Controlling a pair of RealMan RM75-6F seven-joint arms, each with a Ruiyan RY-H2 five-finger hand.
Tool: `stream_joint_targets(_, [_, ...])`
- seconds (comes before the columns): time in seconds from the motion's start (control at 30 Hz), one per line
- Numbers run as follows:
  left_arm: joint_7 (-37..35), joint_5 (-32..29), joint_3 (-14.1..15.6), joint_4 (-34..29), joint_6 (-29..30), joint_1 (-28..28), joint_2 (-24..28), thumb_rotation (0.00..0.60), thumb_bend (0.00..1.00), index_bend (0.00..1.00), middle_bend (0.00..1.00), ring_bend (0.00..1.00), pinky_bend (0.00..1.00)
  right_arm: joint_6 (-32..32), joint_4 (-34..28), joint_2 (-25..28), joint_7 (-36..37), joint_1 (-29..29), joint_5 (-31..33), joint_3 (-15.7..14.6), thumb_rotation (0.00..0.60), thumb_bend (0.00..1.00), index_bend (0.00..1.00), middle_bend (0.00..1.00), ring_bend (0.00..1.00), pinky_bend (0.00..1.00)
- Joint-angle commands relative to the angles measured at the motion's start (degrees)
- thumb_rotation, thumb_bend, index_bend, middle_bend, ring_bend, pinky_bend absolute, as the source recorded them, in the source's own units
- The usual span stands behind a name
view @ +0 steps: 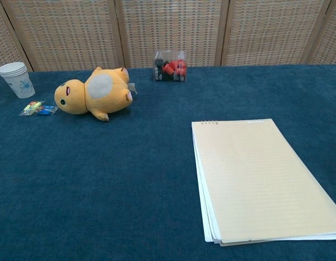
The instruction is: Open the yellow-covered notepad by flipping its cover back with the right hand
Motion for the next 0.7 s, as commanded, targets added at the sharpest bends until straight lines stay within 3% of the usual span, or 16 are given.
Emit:
stream_joint_targets(0.03, [0.72, 1.2, -2.62, 1.44, 5.44, 0.85, -2.93, 0.6, 0.58, 0.76, 0.38, 0.48, 0.59, 1.25, 0.51, -0.37, 0.21, -0.08, -0.55, 0.5, 0.6, 0.12, 0.21, 0.05, 0.0, 0.1])
stream_joint_targets(0.1, [-0.17, 2.77, -3.79, 3.97, 9.32, 1.35, -5.67, 0.6, 0.63, 0.81, 0.47, 0.57, 0.65, 2.8, 1.37, -1.09, 0.79, -0.21, -1.38, 0.86, 0.6, 0.12, 0.24, 0.07, 0.0, 0.12])
stream_joint_targets(0.17, [-2.49, 3.47, -4.1, 5.53, 11.37, 1.65, -7.25, 0.6, 0.62, 0.78, 0.46, 0.57, 0.65, 3.57, 2.09, -1.52, 1.71, -0.28, -2.08, 0.74, 0.6, 0.12, 0.24, 0.04, 0.0, 0.11])
stream_joint_targets(0.2, [-3.34, 3.73, -4.2, 6.14, 11.89, 1.64, -7.49, 0.6, 0.56, 0.68, 0.37, 0.49, 0.61, 3.88, 2.42, -1.68, 1.83, -0.3, -2.34, 0.76, 0.6, 0.12, 0.23, 0.02, 0.0, 0.1])
stream_joint_targets(0.23, [-3.79, 3.95, -4.24, 6.66, 12.17, 1.61, -7.51, 0.6, 0.47, 0.5, 0.23, 0.35, 0.51, 4.1, 2.75, -1.8, 1.66, -0.32, -2.56, 0.75, 0.6, 0.12, 0.22, 0.01, 0.0, 0.09])
stream_joint_targets(0.3, [-4.17, 3.9, -3.4, 6.8, 10.94, 1.5, -6.81, 0.6, 0.29, 0.16, 0.03, 0.1, 0.3, 4.03, 2.71, -1.72, 1.41, -0.4, -2.63, 0.54, 0.6, 0.12, 0.19, 0.0, 0.0, 0.06])
stream_joint_targets(0.33, [-4.0, 3.84, -2.29, 6.28, 9.01, 1.27, -5.67, 0.6, 0.2, 0.04, 0.0, 0.02, 0.21, 3.92, 2.41, -1.54, 1.47, -0.43, -2.57, 0.45, 0.6, 0.12, 0.18, 0.0, 0.0, 0.05])
stream_joint_targets(0.43, [-2.1, 3.25, -0.79, 3.75, 5.36, 0.79, -2.87, 0.6, 0.08, 0.0, 0.0, 0.0, 0.13, 3.89, 1.82, -1.13, 1.56, -0.48, -2.27, 0.56, 0.6, 0.12, 0.14, 0.0, 0.0, 0.01])
stream_joint_targets(0.7, [-0.05, 0.53, 0.07, 0.03, 0.65, 0.17, 0.09, 0.6, 0.05, 0.0, 0.0, 0.0, 0.04, 3.5, 1.3, -0.53, 1.9, -0.46, -1.63, 0.71, 0.6, 0.12, 0.1, 0.0, 0.0, 0.0])
